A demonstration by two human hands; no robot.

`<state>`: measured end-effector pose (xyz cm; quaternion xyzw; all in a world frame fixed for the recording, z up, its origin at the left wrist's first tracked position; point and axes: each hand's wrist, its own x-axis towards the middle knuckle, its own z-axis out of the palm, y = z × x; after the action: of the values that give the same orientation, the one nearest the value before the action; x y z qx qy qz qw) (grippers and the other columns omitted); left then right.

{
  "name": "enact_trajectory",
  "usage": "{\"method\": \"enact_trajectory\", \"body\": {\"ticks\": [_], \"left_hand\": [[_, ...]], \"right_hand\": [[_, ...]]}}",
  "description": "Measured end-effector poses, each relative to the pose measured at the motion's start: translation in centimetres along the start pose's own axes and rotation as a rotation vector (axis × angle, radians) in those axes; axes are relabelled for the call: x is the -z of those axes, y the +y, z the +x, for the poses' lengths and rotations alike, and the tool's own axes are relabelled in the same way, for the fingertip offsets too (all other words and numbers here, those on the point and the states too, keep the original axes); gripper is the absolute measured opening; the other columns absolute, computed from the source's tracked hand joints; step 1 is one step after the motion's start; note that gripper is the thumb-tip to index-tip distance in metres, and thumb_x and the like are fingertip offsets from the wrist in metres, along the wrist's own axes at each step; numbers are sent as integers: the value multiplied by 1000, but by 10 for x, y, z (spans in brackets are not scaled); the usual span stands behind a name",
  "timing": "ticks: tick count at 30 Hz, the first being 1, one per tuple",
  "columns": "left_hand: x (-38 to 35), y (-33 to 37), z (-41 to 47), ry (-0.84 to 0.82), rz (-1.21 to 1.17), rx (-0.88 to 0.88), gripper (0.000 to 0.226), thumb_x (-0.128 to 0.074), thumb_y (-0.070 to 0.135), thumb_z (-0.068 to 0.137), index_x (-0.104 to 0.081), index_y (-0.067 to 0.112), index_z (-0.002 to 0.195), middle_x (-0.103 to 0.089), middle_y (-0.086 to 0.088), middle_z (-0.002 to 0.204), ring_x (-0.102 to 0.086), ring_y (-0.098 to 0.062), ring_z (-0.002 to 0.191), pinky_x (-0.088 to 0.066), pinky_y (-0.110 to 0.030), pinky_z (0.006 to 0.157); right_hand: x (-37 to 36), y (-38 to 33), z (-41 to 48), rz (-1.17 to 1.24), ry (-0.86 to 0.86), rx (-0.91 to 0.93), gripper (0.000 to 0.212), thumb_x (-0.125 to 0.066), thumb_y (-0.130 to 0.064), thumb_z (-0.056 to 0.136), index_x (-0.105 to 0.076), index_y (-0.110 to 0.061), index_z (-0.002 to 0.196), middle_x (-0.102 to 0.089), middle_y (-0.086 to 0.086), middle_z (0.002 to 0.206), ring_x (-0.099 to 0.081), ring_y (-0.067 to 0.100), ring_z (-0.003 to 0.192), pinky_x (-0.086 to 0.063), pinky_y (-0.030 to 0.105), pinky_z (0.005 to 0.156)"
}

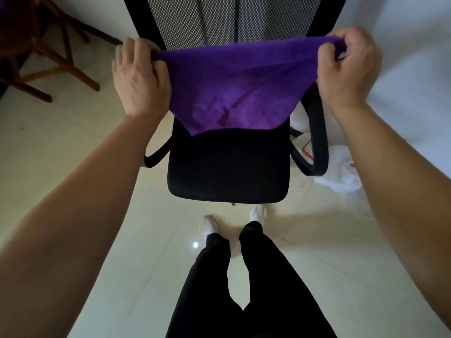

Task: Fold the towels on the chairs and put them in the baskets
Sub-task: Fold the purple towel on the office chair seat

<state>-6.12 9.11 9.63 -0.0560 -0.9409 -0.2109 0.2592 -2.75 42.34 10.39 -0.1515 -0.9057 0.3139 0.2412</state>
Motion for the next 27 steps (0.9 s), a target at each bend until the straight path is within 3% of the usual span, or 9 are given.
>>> {"method": "enact_trajectory", "body": {"ticks": [3, 7, 11, 13, 18, 22, 27], "left_hand": [[13, 5, 5, -22, 0, -47, 21, -45, 12, 80, -59, 2, 93, -59, -17, 92, -53, -32, 86, -38, -38, 75], [23, 0, -14, -102, 23, -146, 15, -51, 11, 80, -58, 4, 90, -58, -16, 89, -51, -32, 81, -37, -40, 72], [10, -22, -77, -286, 61, -214, 13, -51, 13, 83, -58, 5, 89, -58, -15, 86, -51, -34, 78, -39, -42, 72], [-2, -33, -122, -439, 103, -189, 14, -51, 15, 84, -59, 5, 90, -60, -16, 89, -53, -36, 81, -41, -43, 74], [-20, -53, -237, -873, 215, -89, 19, -59, 7, 81, -64, 6, 100, -62, -18, 99, -57, -39, 91, -42, -48, 78], [-19, -56, -298, -1188, 311, 8, 40, -54, 0, 82, -63, 16, 117, -60, -10, 115, -54, -33, 108, -37, -41, 88], [-23, -56, -316, -1445, 381, -21, 39, -50, 6, 85, -58, 20, 120, -59, -7, 119, -55, -29, 112, -38, -40, 93]], "right_hand": [[12, -7, -2, -45, 15, 1, 34, -47, -32, 87, -71, -11, 100, -70, 7, 98, -57, 11, 79, -36, 19, 68], [18, 1, -23, -105, -2, 1, 33, -49, -32, 87, -70, -12, 101, -71, 8, 98, -65, 25, 87, -49, 35, 75], [2, 36, -75, -228, -147, 58, 26, -53, -30, 88, -69, -11, 97, -69, 10, 91, -63, 29, 80, -41, 28, 66], [-10, 59, -113, -332, -289, 99, 23, -54, -27, 85, -70, -10, 90, -67, 12, 85, -62, 33, 76, -36, 28, 62], [-32, 111, -208, -461, -719, 97, 28, -48, -26, 82, -70, -11, 87, -64, 9, 81, -62, 33, 77, -44, 31, 59], [-40, 127, -258, -607, -988, 16, 26, -50, -24, 84, -70, -13, 95, -64, 11, 90, -60, 33, 87, -48, 36, 71], [-44, 134, -272, -725, -1245, -82, 26, -53, -29, 87, -71, -21, 104, -67, 6, 100, -62, 30, 97, -44, 34, 78]]}}
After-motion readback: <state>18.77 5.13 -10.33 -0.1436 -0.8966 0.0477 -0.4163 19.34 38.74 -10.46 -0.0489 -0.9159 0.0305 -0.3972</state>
